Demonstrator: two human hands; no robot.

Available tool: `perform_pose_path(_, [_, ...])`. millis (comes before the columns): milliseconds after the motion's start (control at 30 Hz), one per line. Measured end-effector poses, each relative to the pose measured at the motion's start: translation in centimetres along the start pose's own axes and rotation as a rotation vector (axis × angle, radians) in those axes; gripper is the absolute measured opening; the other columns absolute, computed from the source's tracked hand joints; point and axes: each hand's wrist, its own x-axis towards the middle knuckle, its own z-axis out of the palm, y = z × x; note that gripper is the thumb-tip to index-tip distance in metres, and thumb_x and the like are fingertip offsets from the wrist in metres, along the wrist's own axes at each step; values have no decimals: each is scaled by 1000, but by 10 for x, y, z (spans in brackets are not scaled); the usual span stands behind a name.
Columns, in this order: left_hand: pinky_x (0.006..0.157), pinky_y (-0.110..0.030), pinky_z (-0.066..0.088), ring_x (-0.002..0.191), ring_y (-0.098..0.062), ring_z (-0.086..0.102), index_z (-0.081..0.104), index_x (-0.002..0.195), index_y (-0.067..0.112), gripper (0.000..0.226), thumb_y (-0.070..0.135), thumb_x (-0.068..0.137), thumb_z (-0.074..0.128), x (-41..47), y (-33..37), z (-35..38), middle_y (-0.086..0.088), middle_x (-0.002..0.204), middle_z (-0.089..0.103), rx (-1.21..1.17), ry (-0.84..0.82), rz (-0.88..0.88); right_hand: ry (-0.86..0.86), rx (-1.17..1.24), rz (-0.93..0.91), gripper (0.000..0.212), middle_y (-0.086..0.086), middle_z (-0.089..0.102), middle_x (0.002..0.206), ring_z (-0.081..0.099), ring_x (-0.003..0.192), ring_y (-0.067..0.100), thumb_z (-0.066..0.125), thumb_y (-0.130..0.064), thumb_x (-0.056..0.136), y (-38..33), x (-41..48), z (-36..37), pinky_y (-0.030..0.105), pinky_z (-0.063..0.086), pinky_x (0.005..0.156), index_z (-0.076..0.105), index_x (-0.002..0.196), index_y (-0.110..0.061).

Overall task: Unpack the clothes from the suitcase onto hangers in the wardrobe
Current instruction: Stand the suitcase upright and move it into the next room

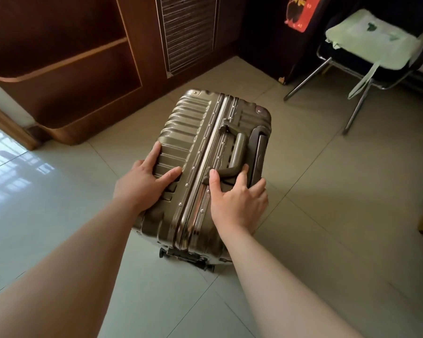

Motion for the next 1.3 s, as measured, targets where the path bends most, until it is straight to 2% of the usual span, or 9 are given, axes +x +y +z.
perform_pose_path(200, [90,-42,50,119,-28,52,-7,141,60,84,86,71,33,45,20,-5,-4,140,43,-16,-31,5,-48,10,16,85,25,18,155,23,139,38,26,-77,84,-15,42,-1,45,18,115,25,151,-25])
perform_pose_path(533, [76,-33,41,117,-26,53,-5,143,58,83,87,73,31,139,84,-2,0,135,47,42,-38,53,-7,23,100,84,24,19,154,22,139,38,30,-75,84,-32,143,-6,46,15,115,27,151,-24])
perform_pose_path(667, [73,-32,41,115,-26,55,-6,143,58,82,85,76,30,170,112,0,0,136,45,29,-72,62,10,13,132,83,22,23,153,25,138,38,31,-75,84,-33,183,-9,45,19,115,29,150,-25])
perform_pose_path(800, [74,-34,45,109,-28,58,-8,143,58,80,84,77,28,202,139,5,-1,137,44,28,-59,62,2,-8,116,83,21,23,153,25,138,37,30,-76,83,-34,233,-13,46,20,116,31,150,-25])
perform_pose_path(967, [74,-33,40,111,-29,58,-6,144,57,79,84,78,27,240,165,10,-2,139,43,19,-42,50,-20,-10,101,84,18,20,156,22,141,37,28,-78,82,-39,286,-14,47,20,117,29,150,-28])
perform_pose_path(1133, [79,-36,45,112,-29,57,-7,143,57,79,84,78,27,278,189,12,-1,140,42,9,-38,32,-14,-14,90,84,19,25,153,26,138,37,31,-77,82,-46,332,-15,46,22,116,31,149,-28])
perform_pose_path(1300, [72,-33,42,111,-27,57,-7,143,57,79,83,78,28,336,223,10,-1,138,44,-2,-47,31,-13,18,102,82,21,22,154,24,139,37,34,-75,83,-64,393,-18,44,18,115,29,150,-28])
